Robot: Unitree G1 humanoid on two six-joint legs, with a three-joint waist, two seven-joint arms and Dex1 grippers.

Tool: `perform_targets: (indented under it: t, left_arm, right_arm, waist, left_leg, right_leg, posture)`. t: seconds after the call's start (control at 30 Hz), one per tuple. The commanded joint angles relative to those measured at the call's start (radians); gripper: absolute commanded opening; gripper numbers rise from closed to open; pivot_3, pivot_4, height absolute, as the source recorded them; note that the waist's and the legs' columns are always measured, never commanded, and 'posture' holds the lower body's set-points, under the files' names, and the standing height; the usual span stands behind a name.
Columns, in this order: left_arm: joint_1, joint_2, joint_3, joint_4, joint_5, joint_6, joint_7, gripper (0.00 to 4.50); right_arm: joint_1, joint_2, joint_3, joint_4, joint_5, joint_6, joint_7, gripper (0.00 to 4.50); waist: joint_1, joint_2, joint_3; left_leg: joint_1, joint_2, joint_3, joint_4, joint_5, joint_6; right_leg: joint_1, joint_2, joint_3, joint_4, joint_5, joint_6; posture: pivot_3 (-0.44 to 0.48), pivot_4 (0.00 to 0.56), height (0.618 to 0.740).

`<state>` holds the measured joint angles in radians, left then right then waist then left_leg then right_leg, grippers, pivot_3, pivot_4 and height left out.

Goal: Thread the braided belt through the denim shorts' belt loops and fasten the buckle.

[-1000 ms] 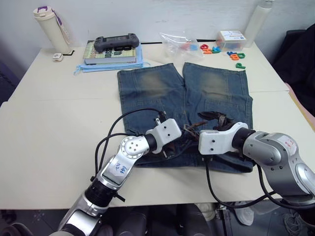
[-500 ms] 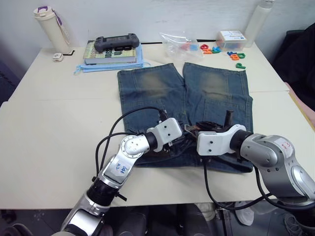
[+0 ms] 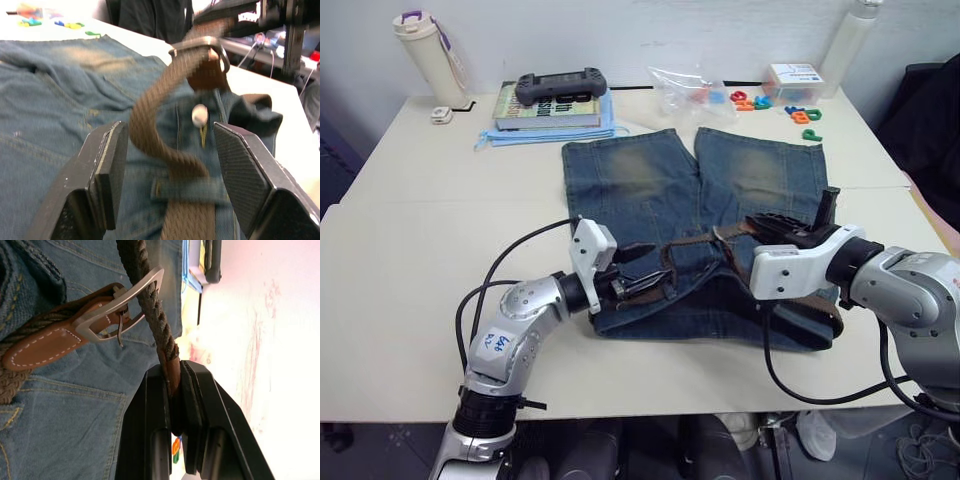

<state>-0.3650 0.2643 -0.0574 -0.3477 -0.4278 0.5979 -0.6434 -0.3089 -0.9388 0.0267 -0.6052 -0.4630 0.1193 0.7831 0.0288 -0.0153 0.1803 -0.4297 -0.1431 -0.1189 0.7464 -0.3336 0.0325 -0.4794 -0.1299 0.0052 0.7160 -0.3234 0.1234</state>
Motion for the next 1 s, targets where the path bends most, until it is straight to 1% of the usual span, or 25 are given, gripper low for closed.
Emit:
perform_targets:
  t: [0.03, 0.2, 0.3, 0.53, 0.7, 0.83, 1.0]
  left_arm:
    - [-0.036, -0.035, -0.019, -0.053, -0.050, 0.022, 0.020, 3.01]
    - [-0.090, -0.117, -0.049, -0.060, -0.088, 0.061, 0.073, 3.01]
    - [-0.119, -0.140, -0.055, -0.040, -0.089, 0.067, 0.088, 3.01]
    - [-0.147, -0.143, -0.050, -0.010, -0.094, 0.069, 0.104, 3.01]
    - [-0.156, -0.122, -0.083, 0.028, -0.044, 0.042, 0.107, 3.01]
    - [-0.165, -0.105, -0.117, 0.044, 0.022, 0.012, 0.127, 3.01]
    - [-0.212, -0.128, -0.153, 0.037, 0.062, 0.015, 0.163, 3.01]
  right_arm:
    - [-0.005, -0.012, -0.047, -0.015, 0.002, -0.032, -0.012, 0.00]
    - [0.008, 0.013, -0.017, -0.028, -0.001, -0.048, -0.012, 0.00]
    - [0.009, 0.024, -0.006, -0.032, -0.007, -0.055, -0.012, 0.00]
    - [0.017, 0.035, -0.004, -0.032, -0.023, -0.073, -0.012, 0.00]
    - [0.005, 0.057, 0.008, -0.031, -0.036, -0.074, -0.017, 0.00]
    - [-0.009, 0.068, 0.016, -0.029, -0.043, -0.074, -0.011, 0.00]
    - [-0.018, 0.071, 0.031, -0.032, -0.048, -0.073, -0.002, 0.00]
  waist:
    - [0.000, 0.000, 0.000]
    - [-0.001, 0.000, 0.000]
    - [-0.003, 0.000, 0.000]
    - [-0.002, 0.000, 0.000]
    - [-0.002, 0.000, 0.000]
    - [-0.003, 0.000, 0.000]
    - [0.001, 0.000, 0.000]
  left_leg:
    - [0.000, 0.000, 0.000, 0.001, 0.000, 0.000]
    - [-0.002, 0.000, 0.000, 0.003, 0.000, 0.000]
    - [-0.003, 0.000, 0.000, 0.005, 0.000, 0.000]
    - [-0.004, 0.000, 0.000, 0.006, -0.001, 0.000]
    - [-0.005, 0.000, 0.000, 0.007, -0.001, 0.000]
    - [-0.006, 0.000, 0.000, 0.007, -0.001, 0.000]
    - [-0.008, 0.000, 0.000, 0.008, -0.001, 0.000]
  right_leg:
    - [0.000, 0.000, 0.000, 0.000, 0.000, 0.000]
    - [-0.001, 0.000, 0.000, 0.001, 0.000, 0.000]
    - [-0.002, 0.000, 0.000, 0.003, 0.000, 0.000]
    - [-0.003, 0.000, 0.000, 0.005, 0.000, 0.000]
    - [-0.004, 0.000, 0.000, 0.005, 0.000, 0.000]
    - [-0.005, 0.000, 0.000, 0.006, 0.000, 0.000]
    - [-0.006, 0.000, 0.000, 0.006, 0.000, 0.000]
  posture:
    - [0.000, 0.150, 0.659]
    - [0.000, 0.150, 0.659]
    - [0.000, 0.150, 0.659]
    - [0.000, 0.150, 0.659]
    - [0.000, 0.150, 0.659]
    - [0.000, 0.150, 0.659]
    - [0.000, 0.150, 0.659]
